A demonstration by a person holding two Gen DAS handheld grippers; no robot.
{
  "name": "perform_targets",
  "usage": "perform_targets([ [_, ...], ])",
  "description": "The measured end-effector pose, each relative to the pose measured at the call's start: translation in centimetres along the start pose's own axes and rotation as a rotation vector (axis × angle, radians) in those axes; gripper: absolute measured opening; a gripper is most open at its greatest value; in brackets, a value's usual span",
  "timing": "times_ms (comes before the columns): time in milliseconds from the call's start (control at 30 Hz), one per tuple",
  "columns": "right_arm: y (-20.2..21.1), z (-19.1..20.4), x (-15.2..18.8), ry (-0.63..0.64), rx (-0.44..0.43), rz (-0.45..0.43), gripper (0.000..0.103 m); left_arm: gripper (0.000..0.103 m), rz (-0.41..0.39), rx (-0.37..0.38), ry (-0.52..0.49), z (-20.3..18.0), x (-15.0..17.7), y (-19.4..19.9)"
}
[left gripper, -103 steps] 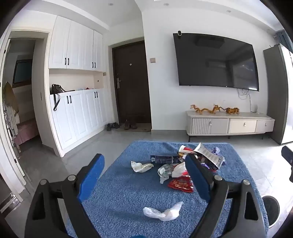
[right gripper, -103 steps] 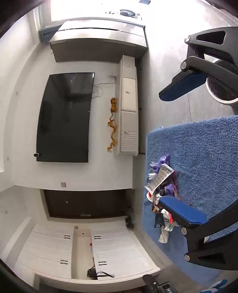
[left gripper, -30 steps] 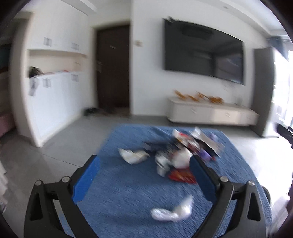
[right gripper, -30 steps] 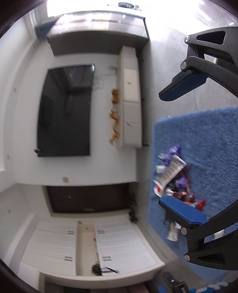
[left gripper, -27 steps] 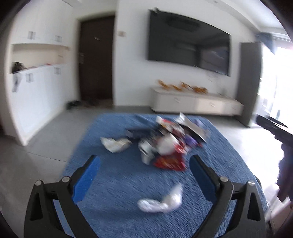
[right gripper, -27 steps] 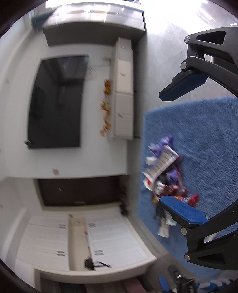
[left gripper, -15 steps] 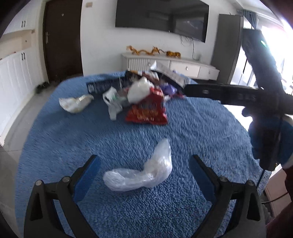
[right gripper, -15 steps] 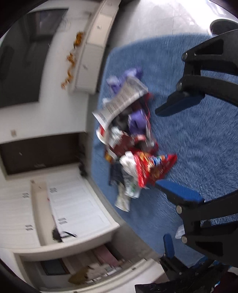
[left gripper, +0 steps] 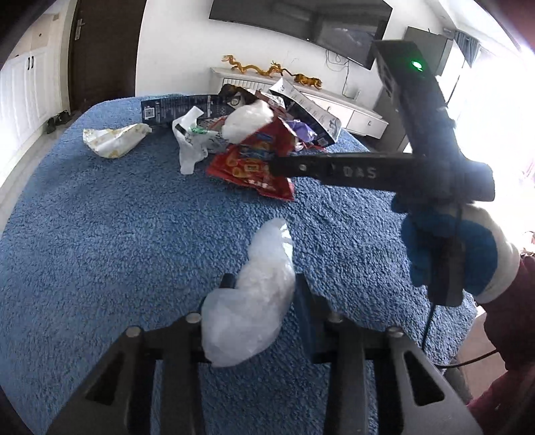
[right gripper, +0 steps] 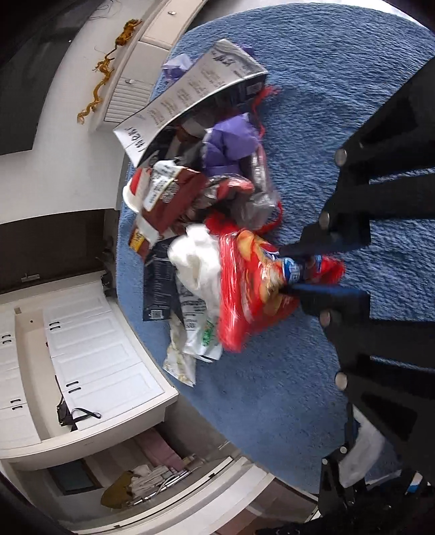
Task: Collect trash
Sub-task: 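Grasp the white plastic bag with the left tool while the right tool grasps the red chip bag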
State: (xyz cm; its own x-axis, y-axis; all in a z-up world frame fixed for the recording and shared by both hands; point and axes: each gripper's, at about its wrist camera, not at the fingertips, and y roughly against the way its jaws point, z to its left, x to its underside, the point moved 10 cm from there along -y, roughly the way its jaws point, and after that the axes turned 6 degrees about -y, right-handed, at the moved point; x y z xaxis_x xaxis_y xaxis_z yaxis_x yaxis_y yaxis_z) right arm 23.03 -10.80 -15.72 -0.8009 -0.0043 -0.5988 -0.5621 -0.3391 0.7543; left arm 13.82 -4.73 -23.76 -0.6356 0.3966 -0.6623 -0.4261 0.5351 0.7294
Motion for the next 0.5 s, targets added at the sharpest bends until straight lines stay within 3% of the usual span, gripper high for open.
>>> perform_targets([
  [233, 3.4, -0.3, 2.3, -0.013, -0.001, -0.013, 0.009, 0.033, -0.031, -0.024, 0.014, -0.7, -0.3, 2.4],
  [500, 11.0, -3.1, 5.6, -0.085, -0.011, -0.102, 0.009, 0.033, -0.044, -0.043, -0.033, -3.2, -2.1, 4.4],
])
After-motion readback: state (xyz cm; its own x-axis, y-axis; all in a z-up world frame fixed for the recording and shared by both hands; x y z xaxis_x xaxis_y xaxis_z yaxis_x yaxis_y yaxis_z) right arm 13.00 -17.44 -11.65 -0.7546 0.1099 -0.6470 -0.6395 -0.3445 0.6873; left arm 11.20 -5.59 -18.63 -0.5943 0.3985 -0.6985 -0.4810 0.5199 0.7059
